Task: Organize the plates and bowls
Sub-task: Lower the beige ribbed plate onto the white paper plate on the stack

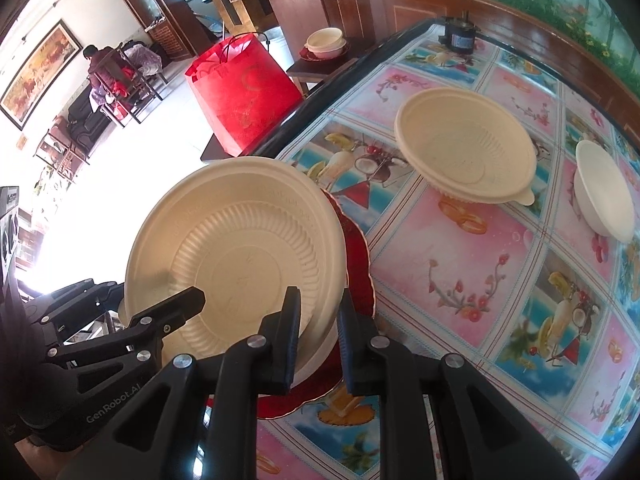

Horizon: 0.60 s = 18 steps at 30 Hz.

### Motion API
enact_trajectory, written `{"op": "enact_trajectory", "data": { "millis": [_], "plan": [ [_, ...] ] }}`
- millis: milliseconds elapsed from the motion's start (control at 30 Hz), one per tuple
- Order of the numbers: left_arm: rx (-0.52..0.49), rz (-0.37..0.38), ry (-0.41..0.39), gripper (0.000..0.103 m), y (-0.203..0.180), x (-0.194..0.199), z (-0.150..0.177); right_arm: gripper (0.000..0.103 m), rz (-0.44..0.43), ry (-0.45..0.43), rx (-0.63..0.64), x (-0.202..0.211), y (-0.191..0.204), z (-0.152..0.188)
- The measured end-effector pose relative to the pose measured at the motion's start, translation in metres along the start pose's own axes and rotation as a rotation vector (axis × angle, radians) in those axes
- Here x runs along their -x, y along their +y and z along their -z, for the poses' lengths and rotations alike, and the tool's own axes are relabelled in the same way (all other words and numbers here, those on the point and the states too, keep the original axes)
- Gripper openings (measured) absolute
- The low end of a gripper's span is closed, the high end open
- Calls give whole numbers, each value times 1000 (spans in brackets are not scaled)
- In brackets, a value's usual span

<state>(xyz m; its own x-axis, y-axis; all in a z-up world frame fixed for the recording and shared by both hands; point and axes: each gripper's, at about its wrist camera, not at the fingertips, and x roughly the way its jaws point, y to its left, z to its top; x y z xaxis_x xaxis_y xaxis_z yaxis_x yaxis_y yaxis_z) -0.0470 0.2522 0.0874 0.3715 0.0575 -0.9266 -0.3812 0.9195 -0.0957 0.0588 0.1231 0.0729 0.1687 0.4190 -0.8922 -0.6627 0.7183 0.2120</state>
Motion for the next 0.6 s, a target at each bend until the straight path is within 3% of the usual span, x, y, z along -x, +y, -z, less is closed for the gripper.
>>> {"op": "enact_trajectory", "data": {
  "millis": [433, 600],
  "plan": [
    [-67, -50, 30, 38, -3, -12, 7, 16, 8, 14, -8, -11, 1, 7],
    [-48, -49, 16, 38, 2, -8, 7, 16, 14, 19, -22, -13, -1, 8]
  ]
}}
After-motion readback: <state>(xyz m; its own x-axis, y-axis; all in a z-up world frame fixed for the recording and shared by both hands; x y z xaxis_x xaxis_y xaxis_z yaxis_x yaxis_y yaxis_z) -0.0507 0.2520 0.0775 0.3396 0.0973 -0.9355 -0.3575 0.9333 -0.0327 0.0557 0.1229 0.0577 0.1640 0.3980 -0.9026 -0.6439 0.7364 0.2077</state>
